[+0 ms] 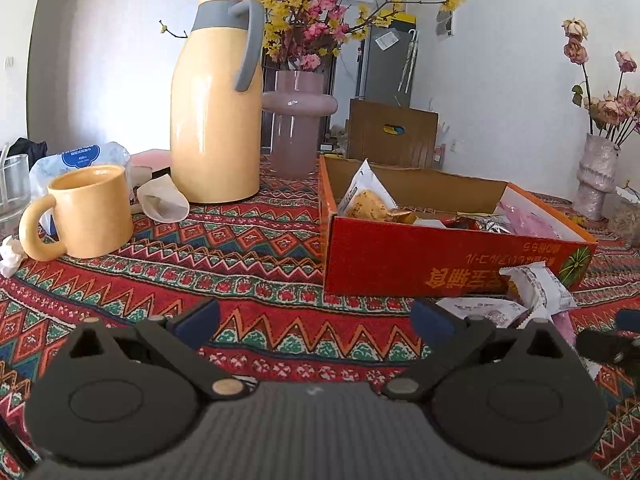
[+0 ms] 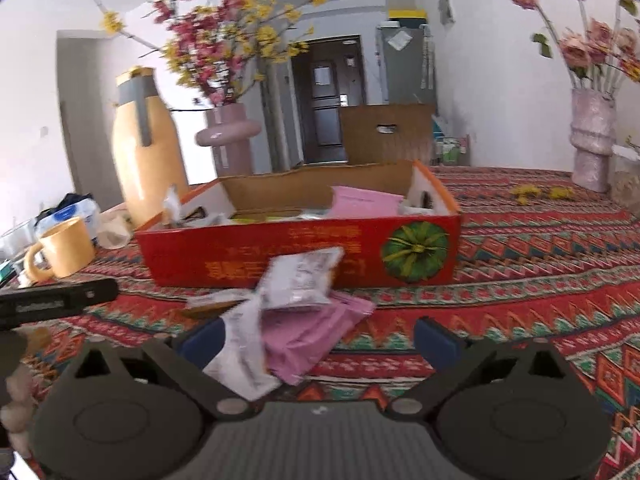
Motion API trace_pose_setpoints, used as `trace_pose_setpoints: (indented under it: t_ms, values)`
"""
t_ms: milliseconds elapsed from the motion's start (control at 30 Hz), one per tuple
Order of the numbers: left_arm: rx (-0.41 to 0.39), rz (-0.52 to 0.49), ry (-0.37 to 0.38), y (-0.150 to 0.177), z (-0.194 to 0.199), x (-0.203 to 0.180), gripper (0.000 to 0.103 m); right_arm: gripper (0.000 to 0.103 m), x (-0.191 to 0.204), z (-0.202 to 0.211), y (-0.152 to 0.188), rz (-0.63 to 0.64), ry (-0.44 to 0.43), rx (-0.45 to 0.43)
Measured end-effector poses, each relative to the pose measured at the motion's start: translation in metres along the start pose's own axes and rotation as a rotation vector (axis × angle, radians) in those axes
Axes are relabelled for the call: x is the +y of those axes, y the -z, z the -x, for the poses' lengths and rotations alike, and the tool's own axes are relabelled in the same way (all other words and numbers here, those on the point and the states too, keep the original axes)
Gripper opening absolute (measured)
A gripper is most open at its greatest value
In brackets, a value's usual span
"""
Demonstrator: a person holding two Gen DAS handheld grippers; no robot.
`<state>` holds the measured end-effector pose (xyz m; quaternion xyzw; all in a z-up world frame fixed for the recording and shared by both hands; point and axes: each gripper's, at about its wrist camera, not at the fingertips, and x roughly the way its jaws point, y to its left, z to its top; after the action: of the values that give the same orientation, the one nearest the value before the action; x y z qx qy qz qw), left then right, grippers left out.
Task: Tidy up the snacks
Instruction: 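Grasp a white printed packet with the right tool while the left tool grasps another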
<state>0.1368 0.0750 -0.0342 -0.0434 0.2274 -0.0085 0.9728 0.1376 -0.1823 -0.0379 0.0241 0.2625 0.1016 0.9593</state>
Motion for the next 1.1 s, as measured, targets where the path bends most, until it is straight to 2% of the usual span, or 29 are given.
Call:
trace_pose_setpoints:
  t_ms: [100,167,267,533,600,633,733,1000,1100]
  values:
    - [-0.003,0.004,0.002,0.000,0.000,0.001,0.103,0.084,0.017,-0.007,0.000,0.052,-0.021,0.021]
    - [-0.005,0.007,0.006,0.000,0.001,0.001,0.103,0.070,0.026,-0.013,0.000,0.075,-0.036,0.037]
    - [-0.009,0.012,0.011,0.000,0.001,0.001,0.103,0.055,0.037,-0.022,-0.001,0.107,-0.044,0.060]
    - [-0.022,0.026,0.034,0.001,0.004,0.004,0.103,0.055,0.066,-0.034,0.007,0.306,0.026,0.089]
    - [-0.023,0.028,0.038,0.001,0.004,0.004,0.103,0.049,0.067,-0.034,0.007,0.324,0.040,0.089]
    - [-0.022,0.028,0.040,0.001,0.004,0.004,0.103,0.042,0.068,-0.033,0.006,0.329,0.045,0.085]
    - [-0.020,0.030,0.046,0.001,0.004,0.005,0.103,0.035,0.064,-0.028,0.005,0.302,0.039,0.070]
    - [-0.011,0.033,0.047,0.001,0.002,0.005,0.103,0.034,0.036,0.008,-0.005,0.130,0.022,-0.064]
    - [0.010,0.028,0.049,-0.001,0.000,0.004,0.103,0.034,0.019,0.027,-0.007,0.070,0.050,-0.118]
